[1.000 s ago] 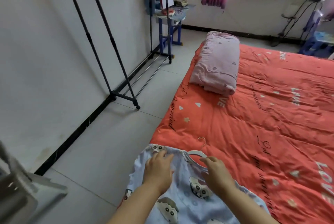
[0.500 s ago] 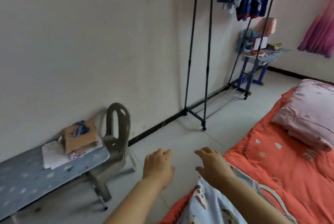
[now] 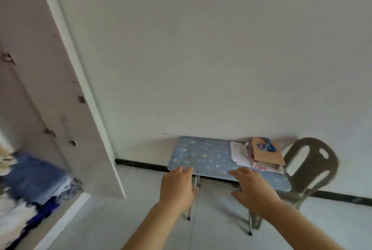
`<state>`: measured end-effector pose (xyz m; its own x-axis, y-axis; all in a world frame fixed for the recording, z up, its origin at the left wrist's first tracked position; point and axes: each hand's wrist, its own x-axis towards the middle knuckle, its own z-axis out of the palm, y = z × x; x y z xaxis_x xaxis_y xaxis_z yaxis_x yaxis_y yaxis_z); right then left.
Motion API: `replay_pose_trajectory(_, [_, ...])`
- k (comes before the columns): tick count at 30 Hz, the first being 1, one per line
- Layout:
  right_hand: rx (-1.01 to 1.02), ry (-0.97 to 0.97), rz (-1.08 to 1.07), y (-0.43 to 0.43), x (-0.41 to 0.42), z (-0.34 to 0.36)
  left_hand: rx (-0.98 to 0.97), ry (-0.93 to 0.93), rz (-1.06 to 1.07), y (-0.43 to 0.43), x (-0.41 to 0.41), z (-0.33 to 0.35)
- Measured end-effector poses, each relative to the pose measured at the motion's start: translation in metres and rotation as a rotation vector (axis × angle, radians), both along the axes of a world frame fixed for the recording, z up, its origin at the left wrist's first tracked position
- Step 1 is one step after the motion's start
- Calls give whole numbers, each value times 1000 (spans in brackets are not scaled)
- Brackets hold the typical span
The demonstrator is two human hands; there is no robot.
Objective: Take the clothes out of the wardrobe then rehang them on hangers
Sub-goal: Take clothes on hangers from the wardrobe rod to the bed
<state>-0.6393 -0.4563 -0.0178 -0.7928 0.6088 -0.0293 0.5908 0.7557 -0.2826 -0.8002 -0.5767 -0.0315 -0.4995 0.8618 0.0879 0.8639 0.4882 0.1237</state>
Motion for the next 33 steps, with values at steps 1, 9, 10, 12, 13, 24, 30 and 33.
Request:
replay_pose_trajectory(1, [-4, 7, 49, -16, -30, 2, 12, 8, 50, -25, -24, 3])
replay_pose_trajectory(9, [12, 55, 459, -131, -228, 22, 88, 46, 435, -176, -165, 22])
replay_pose_trajectory(10, [23, 63, 506, -142, -250, 24, 96, 54, 475, -189, -180, 24])
replay_pose_trajectory(12, [47, 76, 597, -161, -293, 28, 98, 63, 556, -211, -209, 27])
replay_pose_trajectory(13, [59, 81, 646, -168, -315, 30, 94, 71, 596, -219, -224, 30])
replay_pose_trajectory(24, [94, 202, 1052, -222, -545, 70, 111, 205, 989, -289, -378, 73])
replay_pose_trajectory(30, [121, 291, 1200, -260, -652, 102, 138, 255, 1102, -326, -451, 97])
replay_pose_trajectory(33, [126, 348, 1241, -285, -707, 118, 217, 281, 1131, -348, -500, 113])
